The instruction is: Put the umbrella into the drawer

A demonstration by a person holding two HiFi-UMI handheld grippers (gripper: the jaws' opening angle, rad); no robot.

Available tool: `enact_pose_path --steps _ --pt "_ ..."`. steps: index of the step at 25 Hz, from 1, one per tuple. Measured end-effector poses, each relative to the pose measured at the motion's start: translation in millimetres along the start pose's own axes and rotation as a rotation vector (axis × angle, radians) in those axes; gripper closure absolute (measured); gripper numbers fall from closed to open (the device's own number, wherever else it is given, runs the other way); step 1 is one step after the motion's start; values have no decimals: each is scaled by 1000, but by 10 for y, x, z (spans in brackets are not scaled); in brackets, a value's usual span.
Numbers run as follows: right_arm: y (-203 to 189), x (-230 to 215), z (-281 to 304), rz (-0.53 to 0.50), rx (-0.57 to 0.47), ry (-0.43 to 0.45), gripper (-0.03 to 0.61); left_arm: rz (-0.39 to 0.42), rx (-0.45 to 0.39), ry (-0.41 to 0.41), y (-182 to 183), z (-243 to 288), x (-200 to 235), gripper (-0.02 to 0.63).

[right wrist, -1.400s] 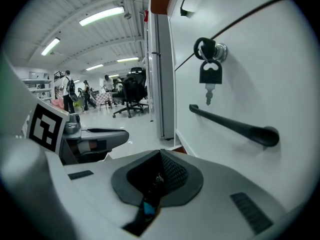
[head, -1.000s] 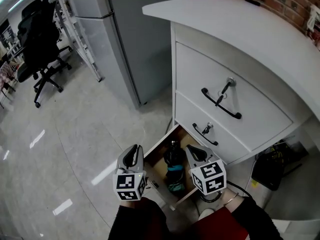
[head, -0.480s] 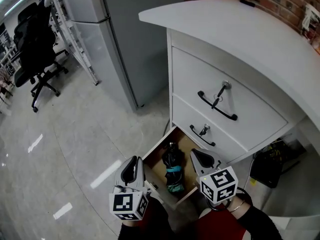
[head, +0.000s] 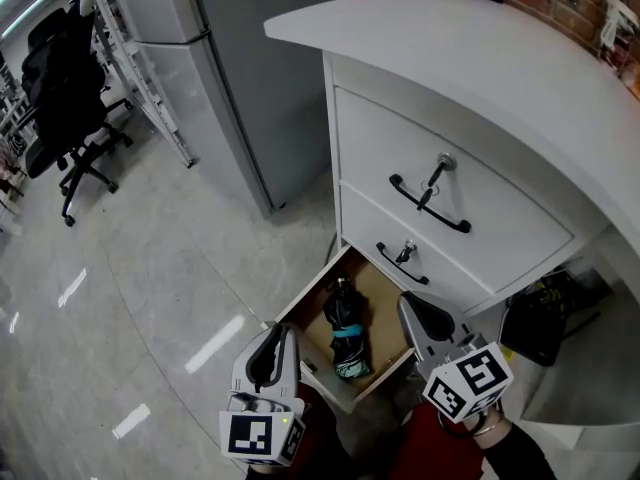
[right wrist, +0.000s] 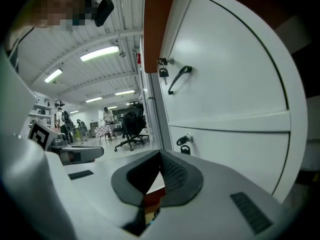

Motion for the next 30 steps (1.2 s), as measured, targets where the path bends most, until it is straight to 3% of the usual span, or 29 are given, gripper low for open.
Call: enact_pose_path --steps 12,18,25,30 --pt "242 290 -270 18 -70 57 577 16 -58 -48 287 -36 -229 569" --pt "224 342 -275 33 -130 75 577 27 -29 -36 230 -95 -212 569" --pt "172 380 -316 -52 -180 107 577 42 -25 -49 149 -94 -239 569" --pt "52 308 -310 -59 -182 111 577 -10 10 -64 -4 -29 -279 569"
Point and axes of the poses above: the fingertips, and each gripper's own axes: z forward along the fingers, x to its left, y out of its top, the point moved 9 cm from there along -z, backward along the fingers, and after that the axes turned 7 degrees about z, right-handed, at the moved point
